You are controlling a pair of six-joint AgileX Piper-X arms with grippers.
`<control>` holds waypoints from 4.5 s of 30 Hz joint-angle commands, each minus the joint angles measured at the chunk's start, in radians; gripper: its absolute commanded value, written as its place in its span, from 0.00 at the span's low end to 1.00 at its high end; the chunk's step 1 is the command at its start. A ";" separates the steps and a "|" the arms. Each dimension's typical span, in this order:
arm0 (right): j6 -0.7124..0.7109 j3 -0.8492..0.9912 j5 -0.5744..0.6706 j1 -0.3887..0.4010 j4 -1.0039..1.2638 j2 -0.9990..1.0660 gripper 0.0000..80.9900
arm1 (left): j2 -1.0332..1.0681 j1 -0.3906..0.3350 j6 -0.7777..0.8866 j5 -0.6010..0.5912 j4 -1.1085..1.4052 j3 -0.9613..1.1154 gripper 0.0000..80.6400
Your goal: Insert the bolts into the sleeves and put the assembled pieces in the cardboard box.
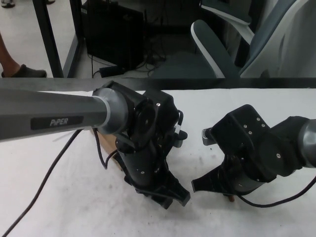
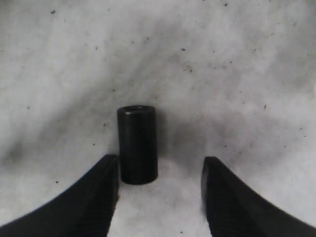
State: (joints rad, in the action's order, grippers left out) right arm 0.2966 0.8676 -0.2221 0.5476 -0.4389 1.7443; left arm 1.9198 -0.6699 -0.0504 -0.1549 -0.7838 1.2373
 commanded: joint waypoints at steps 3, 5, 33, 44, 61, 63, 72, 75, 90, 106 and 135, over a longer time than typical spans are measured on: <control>-0.003 -0.037 0.034 -0.015 -0.091 0.039 0.00 | 0.004 -0.005 0.002 -0.005 0.026 0.007 0.61; -0.001 -0.037 0.040 -0.018 -0.091 0.039 0.00 | 0.004 -0.005 0.005 -0.005 0.048 0.007 0.61; -0.012 -0.037 0.053 -0.042 -0.068 0.039 0.00 | 0.015 -0.005 -0.003 -0.005 -0.017 0.058 0.37; -0.098 0.003 0.055 -0.060 -0.029 0.036 0.00 | 0.009 0.010 -0.025 -0.005 -0.025 0.058 0.01; -0.117 0.110 0.739 -0.259 0.338 -0.102 0.00 | -0.270 0.120 -0.046 -0.140 0.138 0.058 0.01; -0.120 0.110 0.822 -0.263 0.372 -0.109 0.00 | -0.295 0.125 -0.047 -0.198 0.146 0.058 0.01; -0.053 0.110 0.948 -0.281 0.743 -0.170 0.00 | -0.390 0.161 -0.146 -0.370 0.144 0.058 0.01; 0.050 0.110 0.981 -0.302 0.862 -0.170 0.00 | -0.411 0.176 -0.146 -0.468 0.144 0.058 0.01; 0.244 0.110 1.154 -0.318 0.994 -0.172 0.00 | -0.423 0.186 -0.226 -0.641 0.452 0.010 0.01; 0.321 0.110 1.238 -0.318 1.128 -0.172 0.00 | -0.420 0.201 -0.194 -0.685 0.527 -0.131 0.01; 0.296 0.110 1.256 -0.233 1.117 -0.172 0.00 | -0.420 0.221 -0.130 -0.677 0.654 -0.140 0.01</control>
State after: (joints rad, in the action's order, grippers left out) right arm 0.6040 0.9718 1.0189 0.3168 0.6725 1.5852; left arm 1.5112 -0.4509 -0.1865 -0.8251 -0.1553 1.0967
